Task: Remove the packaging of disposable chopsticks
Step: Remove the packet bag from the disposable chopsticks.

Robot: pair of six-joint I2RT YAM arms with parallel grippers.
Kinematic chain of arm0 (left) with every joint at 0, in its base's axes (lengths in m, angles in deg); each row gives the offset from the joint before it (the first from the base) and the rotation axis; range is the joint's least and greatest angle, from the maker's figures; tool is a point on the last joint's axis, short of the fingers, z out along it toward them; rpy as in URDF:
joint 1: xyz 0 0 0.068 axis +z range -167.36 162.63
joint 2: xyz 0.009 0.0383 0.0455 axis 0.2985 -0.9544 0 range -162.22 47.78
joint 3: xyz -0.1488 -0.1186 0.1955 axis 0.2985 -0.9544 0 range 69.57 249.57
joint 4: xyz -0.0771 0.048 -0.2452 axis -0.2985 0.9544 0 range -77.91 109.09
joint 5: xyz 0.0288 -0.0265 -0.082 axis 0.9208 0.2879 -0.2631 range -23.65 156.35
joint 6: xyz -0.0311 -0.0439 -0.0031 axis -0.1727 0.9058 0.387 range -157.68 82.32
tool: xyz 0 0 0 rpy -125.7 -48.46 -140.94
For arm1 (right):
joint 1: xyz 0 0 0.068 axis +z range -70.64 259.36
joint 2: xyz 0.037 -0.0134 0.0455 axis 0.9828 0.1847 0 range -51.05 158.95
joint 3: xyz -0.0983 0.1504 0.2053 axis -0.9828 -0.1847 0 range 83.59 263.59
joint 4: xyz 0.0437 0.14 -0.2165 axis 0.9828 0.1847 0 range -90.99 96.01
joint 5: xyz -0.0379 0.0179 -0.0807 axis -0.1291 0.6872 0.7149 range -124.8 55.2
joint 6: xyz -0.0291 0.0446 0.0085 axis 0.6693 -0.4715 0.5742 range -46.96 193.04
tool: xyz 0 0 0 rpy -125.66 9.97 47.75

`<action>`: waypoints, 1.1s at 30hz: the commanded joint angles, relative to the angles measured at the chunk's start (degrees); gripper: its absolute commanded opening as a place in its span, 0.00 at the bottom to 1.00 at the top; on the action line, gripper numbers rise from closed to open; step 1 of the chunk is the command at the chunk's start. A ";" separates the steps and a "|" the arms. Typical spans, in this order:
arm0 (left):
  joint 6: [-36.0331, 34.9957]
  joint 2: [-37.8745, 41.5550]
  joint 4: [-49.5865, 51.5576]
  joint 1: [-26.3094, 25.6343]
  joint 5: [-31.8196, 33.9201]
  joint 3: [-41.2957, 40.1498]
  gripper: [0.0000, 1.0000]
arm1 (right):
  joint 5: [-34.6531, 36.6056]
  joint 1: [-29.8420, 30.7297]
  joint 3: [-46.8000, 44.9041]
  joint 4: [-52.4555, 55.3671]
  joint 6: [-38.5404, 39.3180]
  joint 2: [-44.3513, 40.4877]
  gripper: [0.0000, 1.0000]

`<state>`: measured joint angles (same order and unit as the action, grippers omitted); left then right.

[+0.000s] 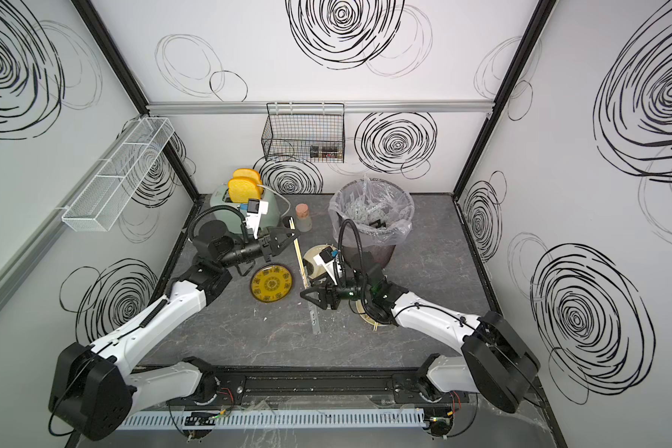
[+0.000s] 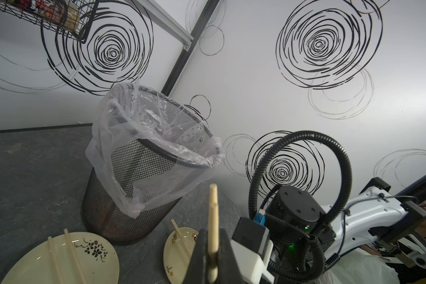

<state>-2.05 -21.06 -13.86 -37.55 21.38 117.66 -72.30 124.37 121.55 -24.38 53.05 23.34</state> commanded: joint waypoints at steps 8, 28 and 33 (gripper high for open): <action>0.57 0.61 -3.93 0.56 -0.97 -0.47 0.00 | -0.39 0.25 0.55 0.90 0.92 1.38 0.33; 0.62 0.58 -3.81 0.71 -0.78 -0.46 0.00 | 1.49 0.38 -8.20 0.27 -1.46 -2.32 0.00; 0.45 0.62 -3.50 0.70 -0.73 -0.46 0.00 | 4.40 0.34 -8.47 6.57 -0.34 -7.34 0.00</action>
<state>-2.05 -21.06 -13.97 -37.44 21.38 117.66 -70.00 124.59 113.07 -21.43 52.27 19.64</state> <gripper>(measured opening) 0.075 0.056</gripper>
